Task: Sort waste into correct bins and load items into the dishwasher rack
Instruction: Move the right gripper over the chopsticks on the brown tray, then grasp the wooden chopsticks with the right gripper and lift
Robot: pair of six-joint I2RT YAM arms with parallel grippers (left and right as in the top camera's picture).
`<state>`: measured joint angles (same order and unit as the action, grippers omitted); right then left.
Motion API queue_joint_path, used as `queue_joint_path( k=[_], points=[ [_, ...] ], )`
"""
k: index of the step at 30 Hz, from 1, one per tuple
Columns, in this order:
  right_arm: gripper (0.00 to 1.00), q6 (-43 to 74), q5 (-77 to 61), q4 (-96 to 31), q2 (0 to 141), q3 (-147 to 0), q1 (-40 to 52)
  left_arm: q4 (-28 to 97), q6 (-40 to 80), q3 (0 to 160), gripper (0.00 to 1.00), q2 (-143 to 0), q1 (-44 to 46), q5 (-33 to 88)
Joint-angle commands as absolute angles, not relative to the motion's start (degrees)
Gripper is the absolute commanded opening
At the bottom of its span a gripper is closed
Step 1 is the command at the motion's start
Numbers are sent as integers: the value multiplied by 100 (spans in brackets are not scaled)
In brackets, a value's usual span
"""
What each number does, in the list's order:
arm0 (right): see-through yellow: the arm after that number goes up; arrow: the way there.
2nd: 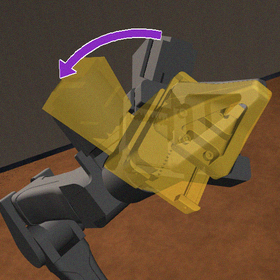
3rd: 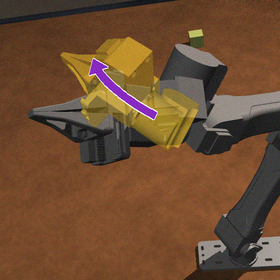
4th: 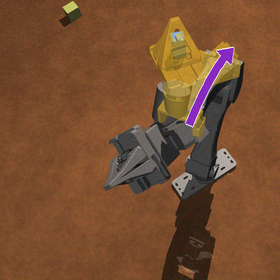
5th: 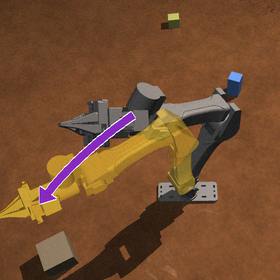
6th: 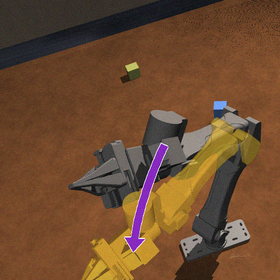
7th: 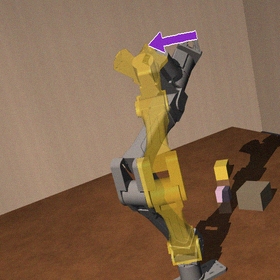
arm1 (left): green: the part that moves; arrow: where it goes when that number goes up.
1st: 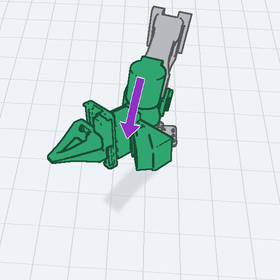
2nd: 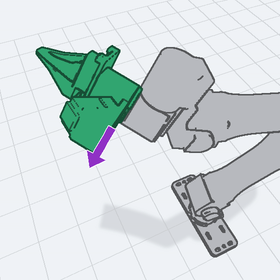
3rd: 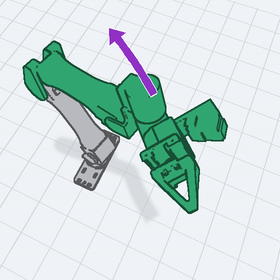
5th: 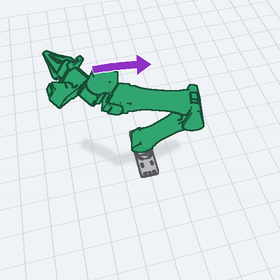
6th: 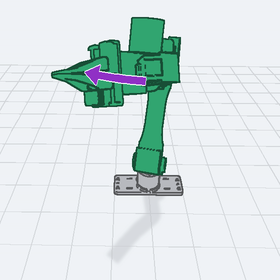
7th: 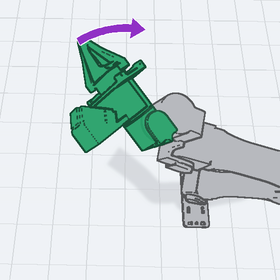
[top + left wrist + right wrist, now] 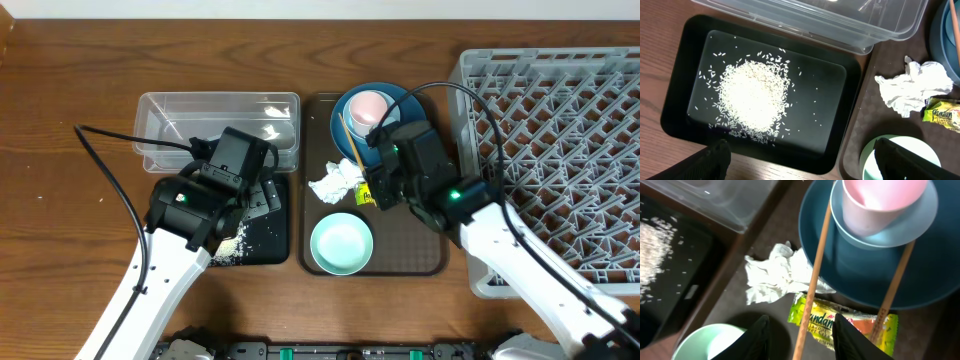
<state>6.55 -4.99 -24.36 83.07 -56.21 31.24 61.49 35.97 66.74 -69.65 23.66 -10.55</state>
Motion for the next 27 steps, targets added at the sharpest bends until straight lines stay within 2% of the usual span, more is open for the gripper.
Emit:
queue_joint_path(
  k=[1,18,27],
  points=[
    [40,659,-429,-2357,8586,-5725,3168,6165,3566,6757,94,-6967,2331,-1142],
    [39,545,-443,-2012,9570,-5725,3376,6165,3566,6757,94,-6965,2331,-1142],
    [12,550,-432,-2032,9649,-5725,3382,6167,3566,6757,95,-6965,2331,-1142]
  ],
)
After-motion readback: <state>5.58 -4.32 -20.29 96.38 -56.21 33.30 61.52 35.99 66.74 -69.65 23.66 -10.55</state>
